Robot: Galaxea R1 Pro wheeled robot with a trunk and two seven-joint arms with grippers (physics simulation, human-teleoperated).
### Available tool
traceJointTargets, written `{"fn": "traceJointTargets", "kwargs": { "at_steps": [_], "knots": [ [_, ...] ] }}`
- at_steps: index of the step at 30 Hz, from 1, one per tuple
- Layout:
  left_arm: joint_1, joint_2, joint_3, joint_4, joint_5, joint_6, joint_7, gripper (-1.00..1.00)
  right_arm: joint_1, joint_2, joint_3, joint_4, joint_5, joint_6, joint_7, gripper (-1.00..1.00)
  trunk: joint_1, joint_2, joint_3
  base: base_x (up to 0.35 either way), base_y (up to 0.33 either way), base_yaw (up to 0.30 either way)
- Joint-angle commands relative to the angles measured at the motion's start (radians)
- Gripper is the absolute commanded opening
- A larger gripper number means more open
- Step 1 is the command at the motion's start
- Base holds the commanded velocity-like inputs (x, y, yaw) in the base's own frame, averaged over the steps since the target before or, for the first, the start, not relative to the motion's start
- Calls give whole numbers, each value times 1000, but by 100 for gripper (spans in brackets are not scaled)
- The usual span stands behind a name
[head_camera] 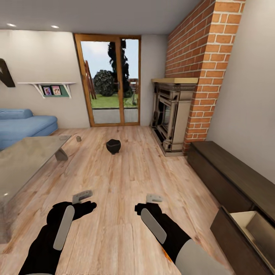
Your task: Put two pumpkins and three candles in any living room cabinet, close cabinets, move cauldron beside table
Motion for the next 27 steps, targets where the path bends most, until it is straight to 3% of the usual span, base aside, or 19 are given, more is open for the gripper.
{"fn": "traceJointTargets", "kwargs": {
  "at_steps": [1,4,8,15,19,23,27],
  "knots": [
    [0,0,0,0,0,0,0,100,0,0,0,0,0,0,0,100,0,0,0,125,261,290],
    [0,1,0,0,0,0,-10,100,0,0,0,0,0,0,0,100,0,0,0,171,272,290],
    [0,15,4,0,-1,0,-68,100,0,0,0,0,1,0,0,100,0,0,0,228,260,249],
    [0,31,41,1,-2,1,-91,100,0,0,0,0,2,-1,1,100,0,0,0,274,214,32],
    [0,65,42,18,0,0,-92,100,0,0,0,0,4,-3,1,100,0,0,0,306,65,2],
    [0,107,42,50,-1,-1,-93,100,0,0,2,1,3,-56,1,100,0,0,0,328,10,0],
    [0,115,42,54,-1,-1,-94,100,0,0,2,1,3,-66,1,100,0,0,0,321,56,0]
  ]
}}
